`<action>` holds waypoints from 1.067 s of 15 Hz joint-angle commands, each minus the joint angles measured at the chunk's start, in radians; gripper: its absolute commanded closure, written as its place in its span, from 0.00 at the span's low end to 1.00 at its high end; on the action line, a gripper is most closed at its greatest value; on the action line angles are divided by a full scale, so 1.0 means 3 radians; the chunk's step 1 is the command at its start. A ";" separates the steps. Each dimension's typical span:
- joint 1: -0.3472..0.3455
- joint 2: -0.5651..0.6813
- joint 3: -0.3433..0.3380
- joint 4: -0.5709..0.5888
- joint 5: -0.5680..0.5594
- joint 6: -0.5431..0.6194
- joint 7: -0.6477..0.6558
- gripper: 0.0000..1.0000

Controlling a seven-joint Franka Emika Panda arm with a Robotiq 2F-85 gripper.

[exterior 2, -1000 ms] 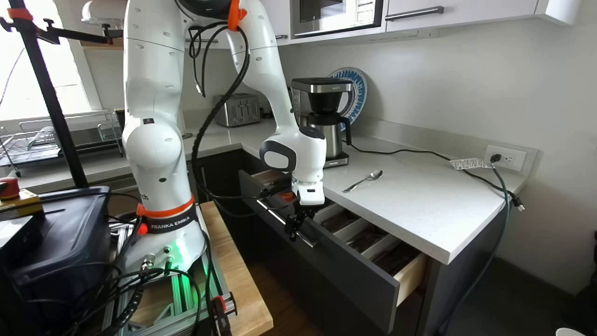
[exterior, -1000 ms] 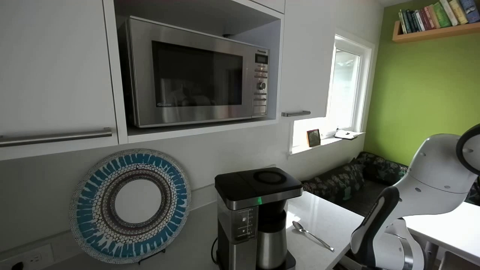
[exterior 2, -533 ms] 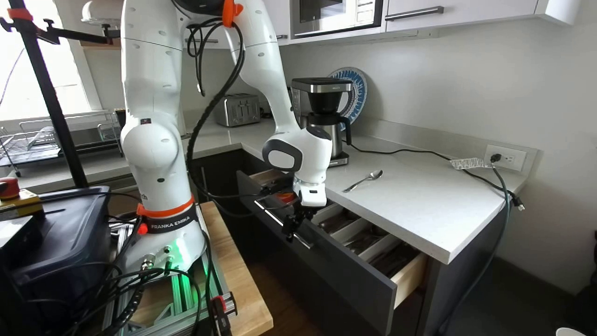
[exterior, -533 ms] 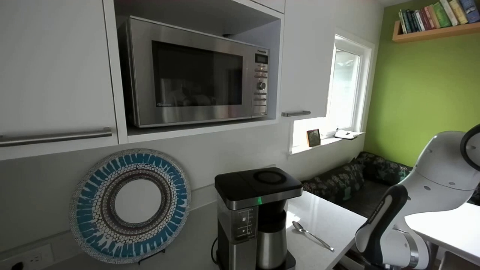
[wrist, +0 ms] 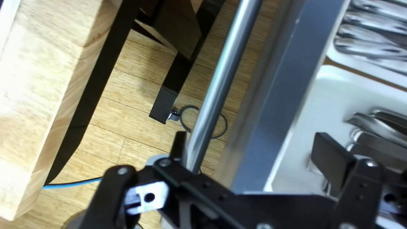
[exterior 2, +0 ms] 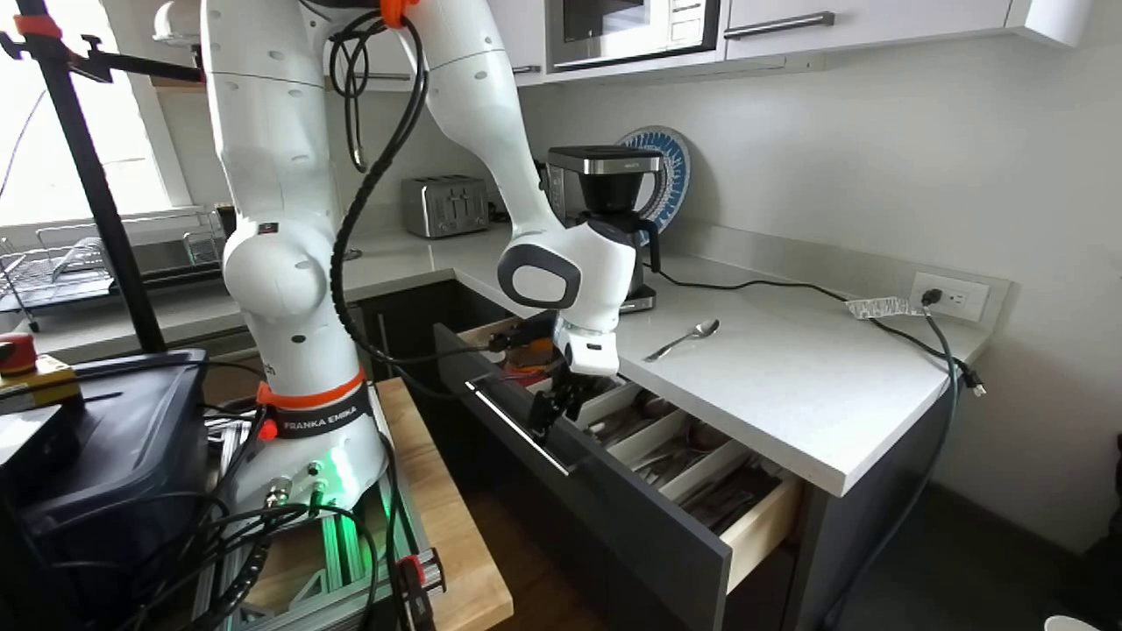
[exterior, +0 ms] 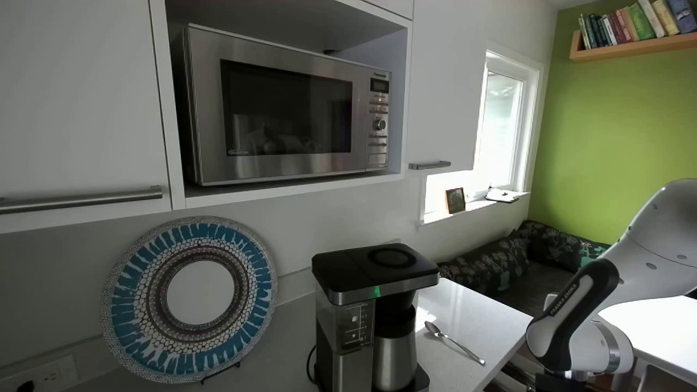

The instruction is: Open the kitchen drawer, then put a spoon inside it

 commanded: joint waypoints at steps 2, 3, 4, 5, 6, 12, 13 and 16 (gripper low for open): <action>-0.0170 -0.0395 0.0005 -0.0095 -0.0200 0.0180 0.0011 0.00; -0.0206 -0.0464 0.0012 -0.0067 -0.0228 0.0186 -0.0014 0.00; -0.0242 -0.0542 0.0016 -0.0081 -0.0326 0.0256 -0.0004 0.00; -0.0280 -0.0672 0.0027 -0.0126 -0.0404 0.0285 -0.0005 0.00; -0.0322 -0.0729 0.0043 -0.0111 -0.0496 0.0348 -0.0034 0.00; -0.0485 -0.0905 0.0188 0.0002 -0.0618 0.0352 -0.0191 0.00; -0.0487 -0.0989 0.0196 0.0003 -0.0589 0.0350 -0.0259 0.00; -0.0492 -0.1103 0.0209 -0.0014 -0.0572 0.0347 -0.0301 0.00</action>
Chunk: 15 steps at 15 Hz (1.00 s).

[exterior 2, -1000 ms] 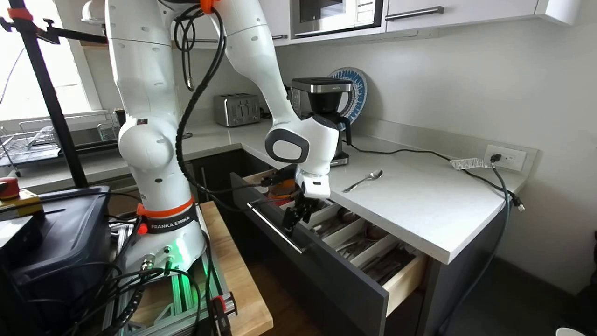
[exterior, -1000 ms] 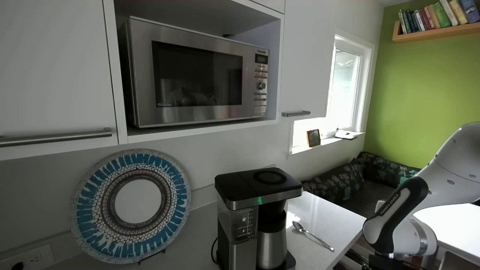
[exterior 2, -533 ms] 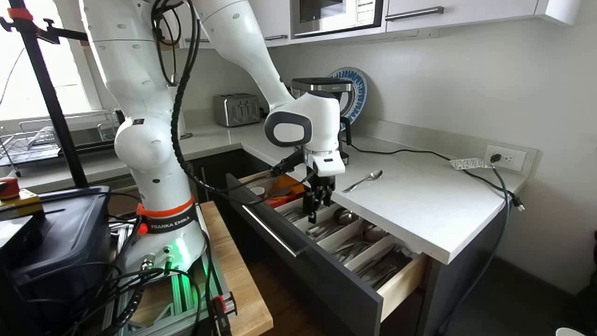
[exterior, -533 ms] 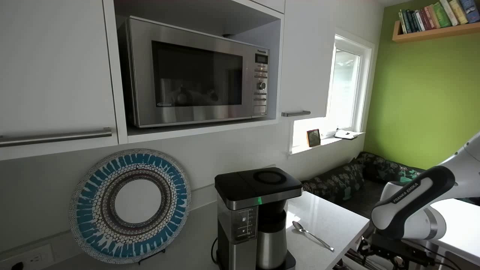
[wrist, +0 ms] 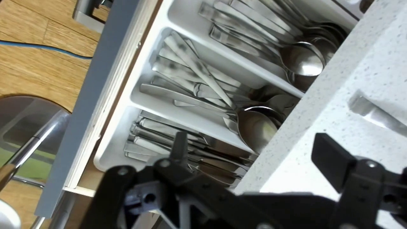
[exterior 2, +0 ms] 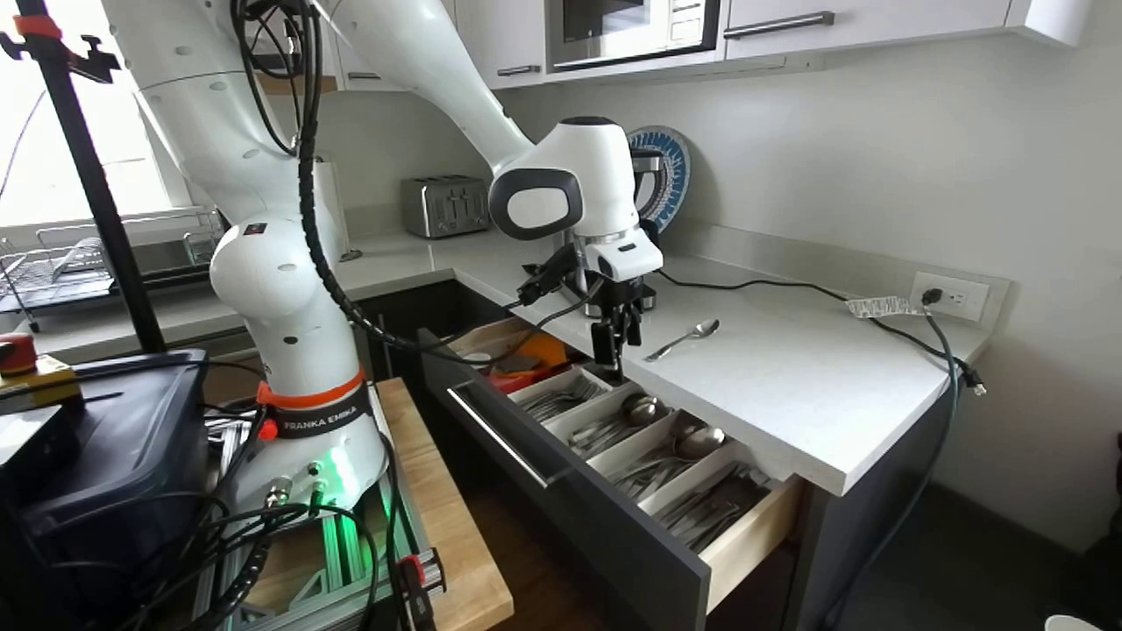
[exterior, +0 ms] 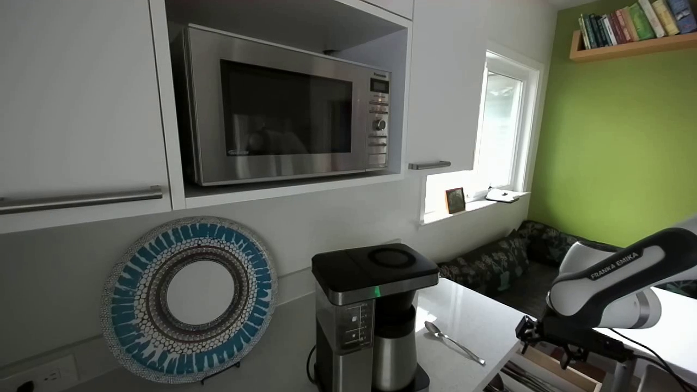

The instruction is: Open the kitchen drawer, then put a spoon inside it

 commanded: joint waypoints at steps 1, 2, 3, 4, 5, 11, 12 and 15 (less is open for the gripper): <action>-0.0076 0.0006 0.0115 -0.0002 0.0054 0.0071 -0.0106 0.00; -0.0064 -0.0013 0.0136 -0.0002 -0.0011 0.0187 -0.0220 0.00; -0.0048 -0.0035 0.0151 0.0002 -0.0062 0.0267 -0.0386 0.00; -0.0063 -0.0037 0.0196 0.0011 -0.0123 0.0369 -0.0447 0.00; -0.0007 -0.0034 0.0191 0.0026 -0.0066 0.0449 -0.0621 0.00; 0.0398 0.0162 0.0125 0.0296 0.0146 0.0780 -0.1596 0.00; 0.0554 0.0205 0.0046 0.0346 0.0232 0.0795 -0.1805 0.00; 0.0864 0.0360 -0.0049 0.0530 0.0543 0.0709 -0.2351 0.00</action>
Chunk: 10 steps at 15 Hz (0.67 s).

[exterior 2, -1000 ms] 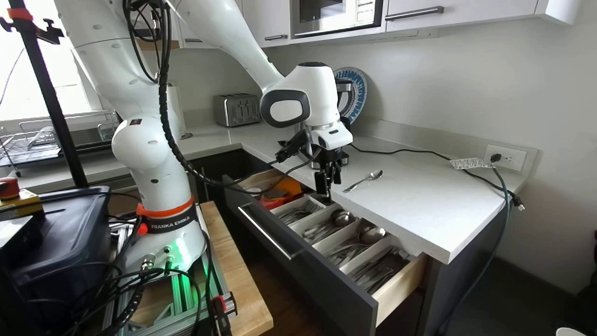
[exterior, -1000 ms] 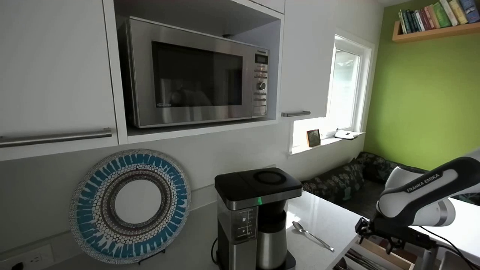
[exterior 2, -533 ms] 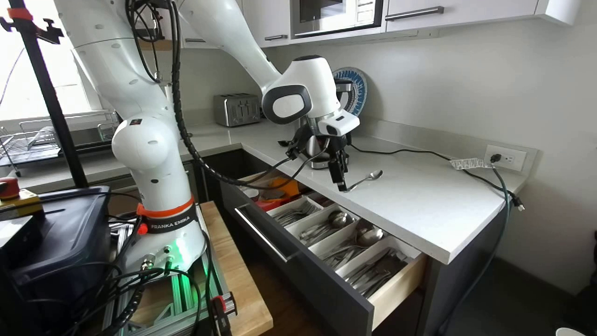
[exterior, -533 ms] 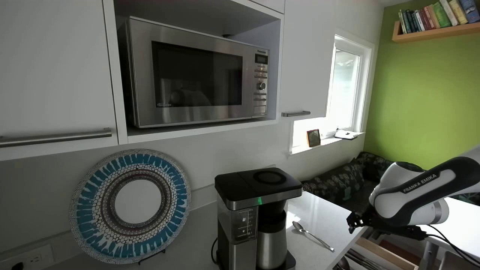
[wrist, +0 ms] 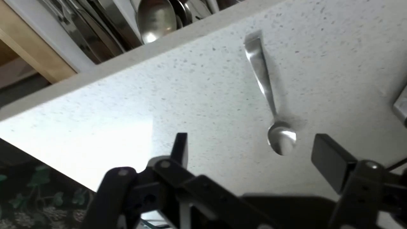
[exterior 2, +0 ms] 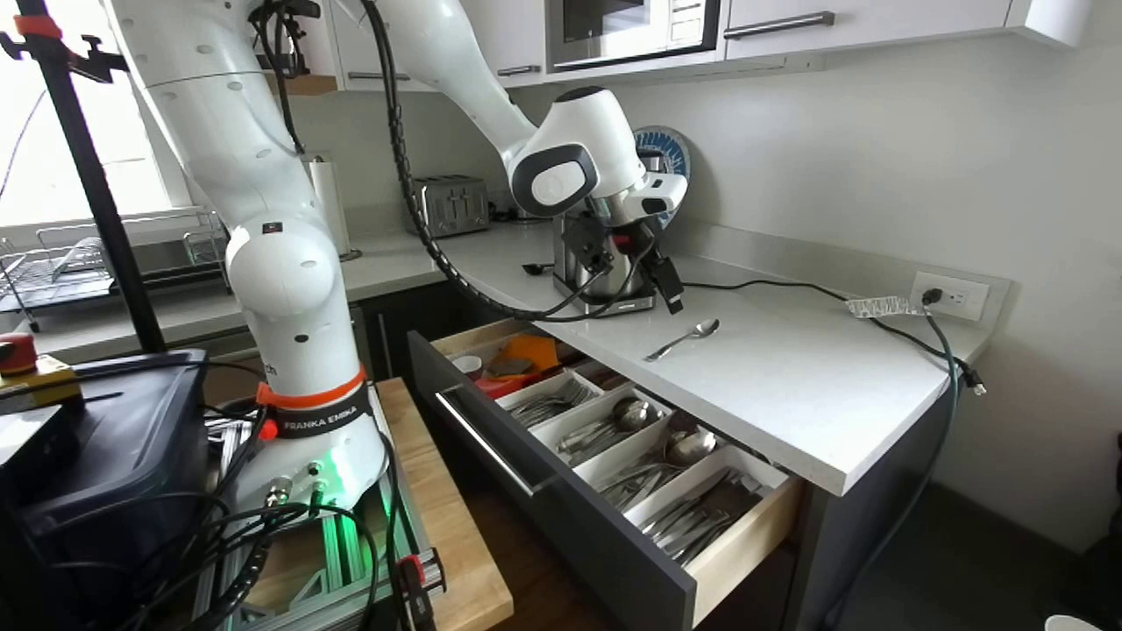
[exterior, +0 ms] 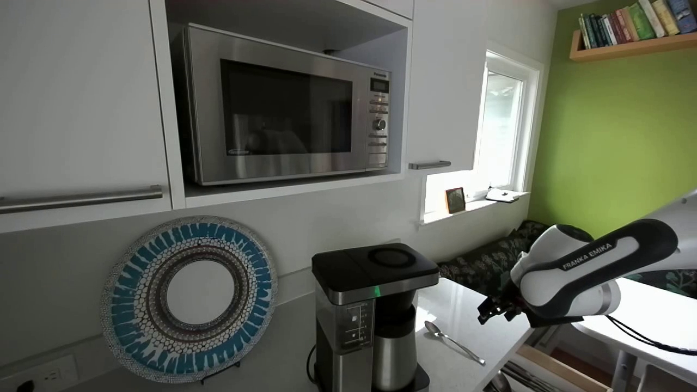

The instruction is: Open the kitchen drawer, then put a spoon inside it

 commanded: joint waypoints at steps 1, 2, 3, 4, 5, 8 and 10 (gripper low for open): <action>0.0362 0.0291 -0.0157 0.0258 0.0354 -0.0050 -0.0622 0.00; 0.0381 0.0388 -0.0148 0.0333 0.0380 -0.0053 -0.0698 0.00; 0.0386 0.0499 -0.0137 0.0416 0.0392 -0.0046 -0.0743 0.00; 0.0389 0.0580 -0.0129 0.0484 0.0401 -0.0050 -0.0793 0.00; 0.0382 0.0671 -0.0119 0.0554 0.0408 -0.0063 -0.0837 0.00; 0.0364 0.0901 -0.0064 0.0759 0.0568 -0.0152 -0.1019 0.00; 0.0338 0.1067 -0.0030 0.0893 0.0563 -0.0204 -0.1046 0.00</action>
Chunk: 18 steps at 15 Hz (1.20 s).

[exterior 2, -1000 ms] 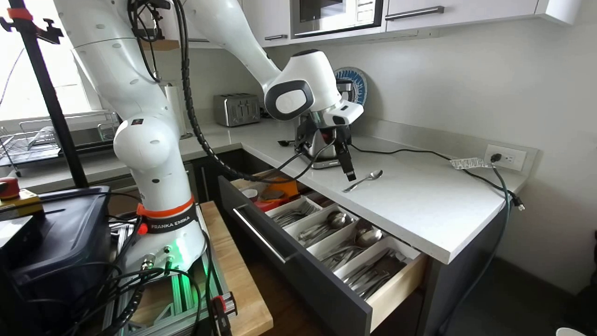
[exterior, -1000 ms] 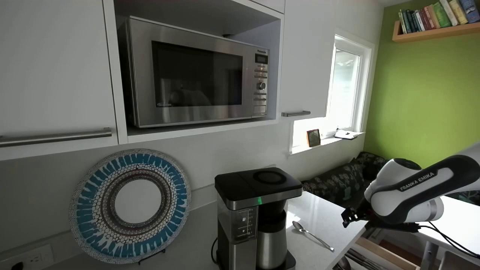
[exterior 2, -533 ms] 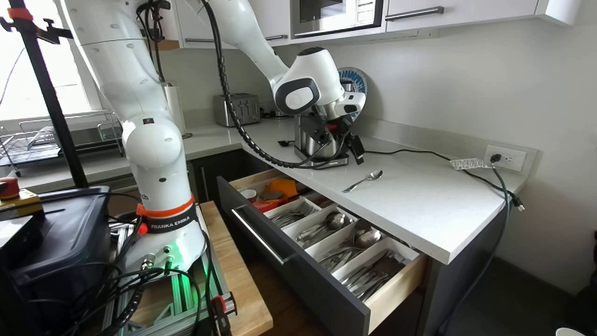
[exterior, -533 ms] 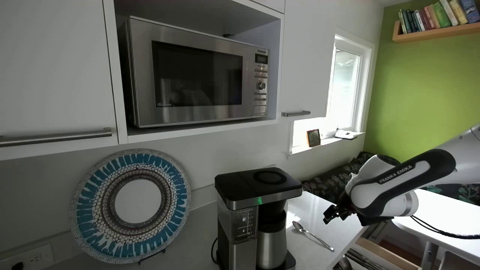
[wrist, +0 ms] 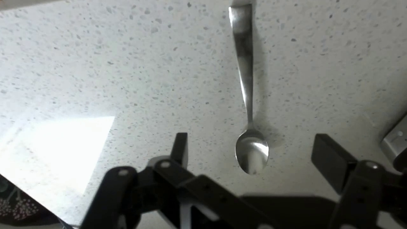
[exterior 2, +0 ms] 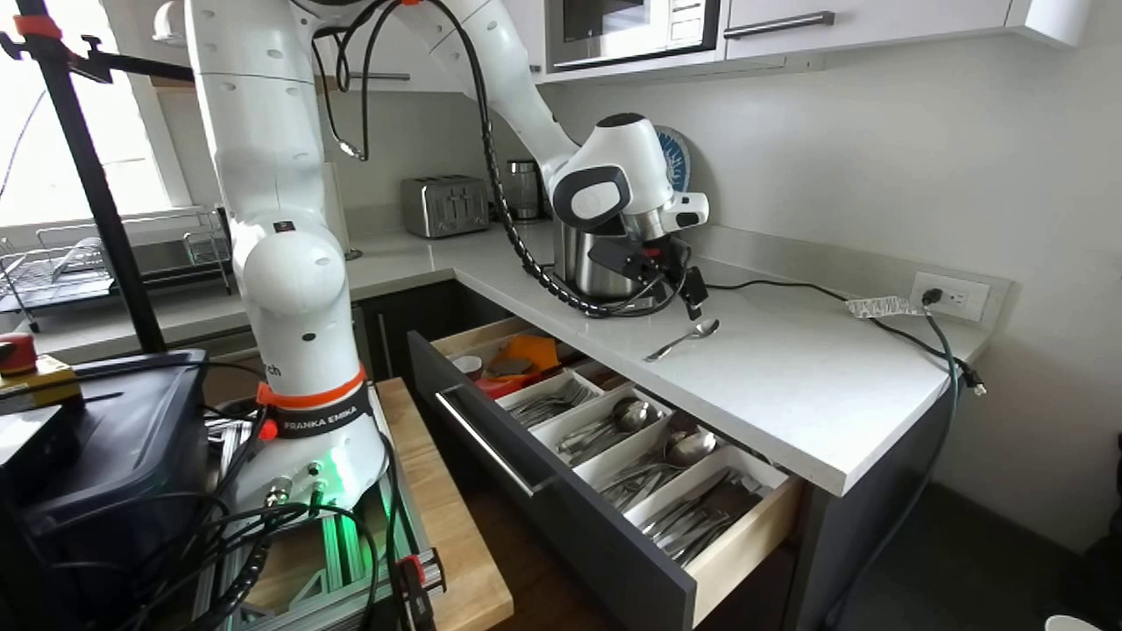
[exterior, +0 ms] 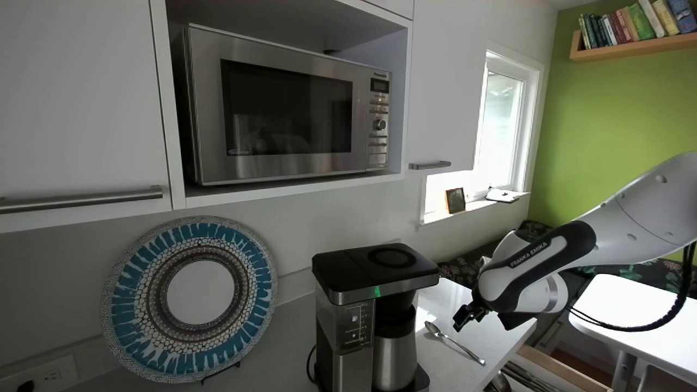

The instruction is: Open the kitchen drawer, then put a spoon inside it

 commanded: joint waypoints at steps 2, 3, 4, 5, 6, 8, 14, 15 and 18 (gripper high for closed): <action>-0.0023 0.0389 0.0060 0.0345 0.0106 -0.0172 -0.0150 0.00; -0.0028 0.0453 0.0069 0.0394 0.0089 -0.0197 -0.0147 0.00; -0.0026 0.0519 0.0060 0.0438 0.0044 -0.0210 -0.0119 0.00; -0.0038 0.0579 0.0071 0.0489 0.0059 -0.0237 -0.0131 0.00; -0.0039 0.0623 0.0071 0.0517 0.0051 -0.0259 -0.0117 0.00; -0.0058 0.0684 0.0101 0.0568 0.0088 -0.0310 -0.0147 0.00; -0.0617 0.0794 0.0693 0.0667 -0.0023 -0.0310 -0.0103 0.56; -0.0668 0.0807 0.0744 0.0677 -0.0027 -0.0305 -0.0112 0.65; -0.0757 0.0854 0.0820 0.0708 -0.0073 -0.0313 -0.0085 0.87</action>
